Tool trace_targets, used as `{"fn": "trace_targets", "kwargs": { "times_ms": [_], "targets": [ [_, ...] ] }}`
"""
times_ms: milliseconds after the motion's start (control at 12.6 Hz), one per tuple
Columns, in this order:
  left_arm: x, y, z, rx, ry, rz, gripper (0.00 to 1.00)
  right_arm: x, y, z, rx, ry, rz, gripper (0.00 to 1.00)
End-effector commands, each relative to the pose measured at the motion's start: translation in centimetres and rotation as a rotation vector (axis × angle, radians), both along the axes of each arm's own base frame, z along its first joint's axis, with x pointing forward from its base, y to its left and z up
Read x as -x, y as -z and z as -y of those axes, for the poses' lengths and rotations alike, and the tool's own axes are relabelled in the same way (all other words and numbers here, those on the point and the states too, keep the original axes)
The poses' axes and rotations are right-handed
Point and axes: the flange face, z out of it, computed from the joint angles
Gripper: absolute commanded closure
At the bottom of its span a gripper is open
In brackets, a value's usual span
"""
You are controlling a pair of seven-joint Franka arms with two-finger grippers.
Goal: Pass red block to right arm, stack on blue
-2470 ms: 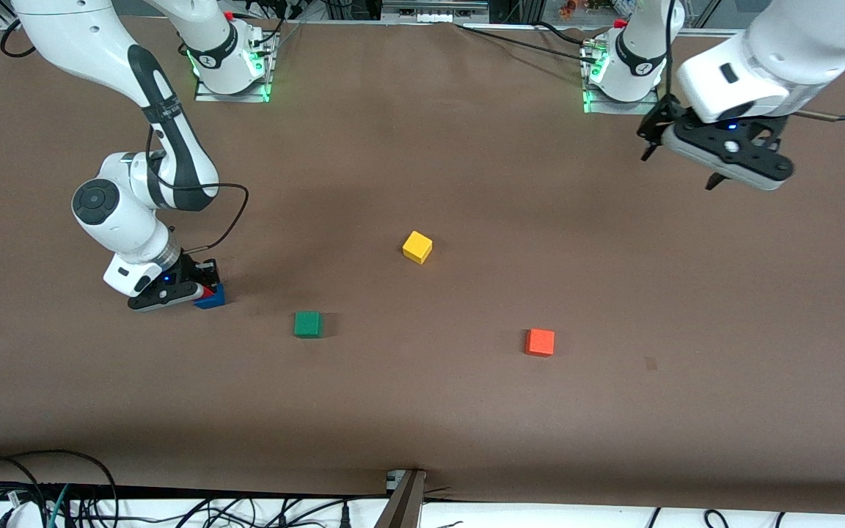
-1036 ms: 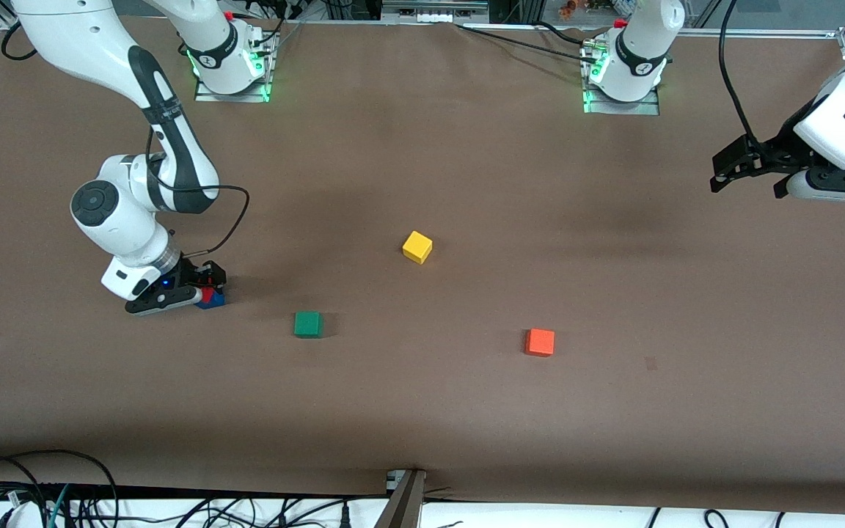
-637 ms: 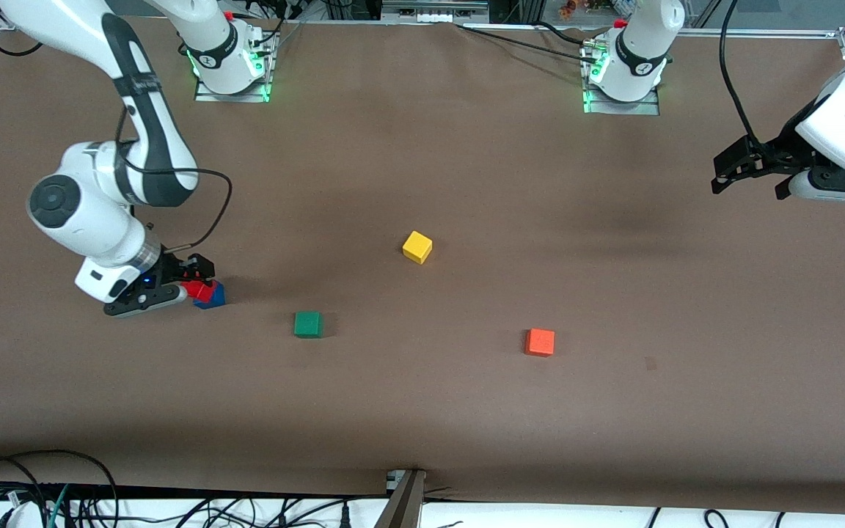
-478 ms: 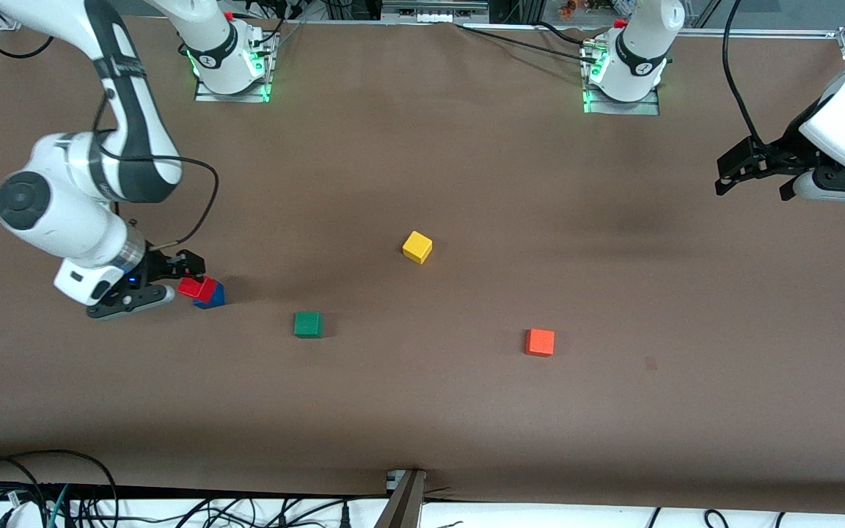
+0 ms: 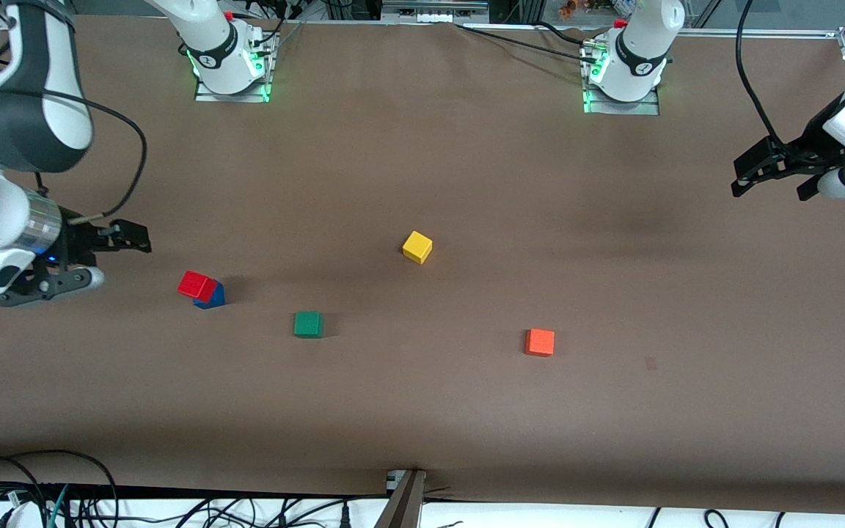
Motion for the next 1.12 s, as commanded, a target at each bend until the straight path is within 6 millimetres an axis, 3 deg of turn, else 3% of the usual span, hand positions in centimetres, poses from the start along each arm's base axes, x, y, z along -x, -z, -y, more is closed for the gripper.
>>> {"fn": "trace_targets", "kwargs": {
  "times_ms": [0,159,398,558,1036],
  "targets": [
    [-0.7,-0.3,0.3,-0.041,0.010,0.008,0.00,0.8,-4.0,0.8,0.011,0.020,-0.065,0.00],
    [-0.5,-0.1,0.4,-0.102,0.024,-0.003,0.00,2.4,-7.7,0.8,0.007,0.010,-0.034,0.00],
    [0.1,-1.6,-0.2,-0.108,0.102,-0.008,0.00,6.5,-10.5,0.0,0.012,-0.031,-0.044,0.00],
    [-0.2,-1.5,0.0,-0.102,0.119,-0.008,0.00,8.4,-11.7,0.3,0.025,-0.034,-0.060,0.00],
    [-0.4,-0.6,-2.4,-0.089,0.083,-0.030,0.00,9.1,-13.9,2.1,0.038,-0.007,0.023,0.00]
  ]
}}
